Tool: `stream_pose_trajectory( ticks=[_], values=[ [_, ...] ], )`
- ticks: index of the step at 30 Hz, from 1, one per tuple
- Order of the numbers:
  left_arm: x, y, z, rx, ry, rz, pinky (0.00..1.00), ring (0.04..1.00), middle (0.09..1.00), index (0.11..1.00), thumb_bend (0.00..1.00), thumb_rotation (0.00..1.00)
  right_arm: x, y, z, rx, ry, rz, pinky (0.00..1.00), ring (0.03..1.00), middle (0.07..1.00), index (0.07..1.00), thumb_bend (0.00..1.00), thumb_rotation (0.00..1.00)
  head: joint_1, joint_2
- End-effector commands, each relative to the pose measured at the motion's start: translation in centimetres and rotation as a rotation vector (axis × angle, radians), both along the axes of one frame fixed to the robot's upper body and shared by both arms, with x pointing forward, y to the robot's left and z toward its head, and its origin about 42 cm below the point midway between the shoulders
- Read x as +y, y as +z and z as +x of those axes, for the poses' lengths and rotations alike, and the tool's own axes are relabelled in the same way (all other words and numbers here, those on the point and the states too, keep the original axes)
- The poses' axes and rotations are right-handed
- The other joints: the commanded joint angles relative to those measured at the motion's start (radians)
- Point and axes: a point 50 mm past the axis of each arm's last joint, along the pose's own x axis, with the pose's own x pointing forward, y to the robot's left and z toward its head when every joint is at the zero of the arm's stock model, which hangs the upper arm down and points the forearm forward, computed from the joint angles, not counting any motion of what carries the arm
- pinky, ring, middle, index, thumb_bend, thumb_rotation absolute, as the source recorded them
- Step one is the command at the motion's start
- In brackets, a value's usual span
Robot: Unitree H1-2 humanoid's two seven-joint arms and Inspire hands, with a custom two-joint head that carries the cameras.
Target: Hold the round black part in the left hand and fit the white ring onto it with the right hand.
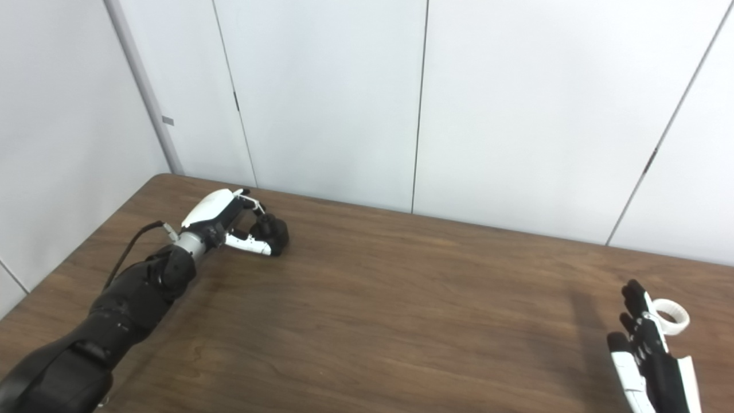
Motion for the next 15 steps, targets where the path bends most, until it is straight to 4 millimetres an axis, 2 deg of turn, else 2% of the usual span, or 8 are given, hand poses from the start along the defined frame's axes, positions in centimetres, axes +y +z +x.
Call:
stream_pose_trajectory(
  ticks=[1,10,15],
  values=[
    [0.58,4.25,1.69,-0.121,-0.018,0.02,1.0,0.996,0.785,0.482,0.52,0.05,0.66,-2.54,-1.74,0.071,-0.034,0.043,0.96,0.973,0.952,0.939,0.53,0.85,0.0,-0.002],
    [0.55,4.82,1.81,-0.123,-0.054,0.029,1.0,0.989,0.776,0.482,0.52,0.05,0.75,-2.03,-1.5,0.053,-0.038,0.055,0.98,0.981,0.956,0.943,0.56,0.86,-0.004,0.008],
    [0.1,5.01,1.64,-0.124,-0.089,0.047,1.0,0.989,0.776,0.482,0.52,0.06,1.0,-1.59,-1.47,0.047,-0.029,0.072,0.98,0.982,0.957,0.943,0.52,0.85,-0.014,0.021]
  ],
)
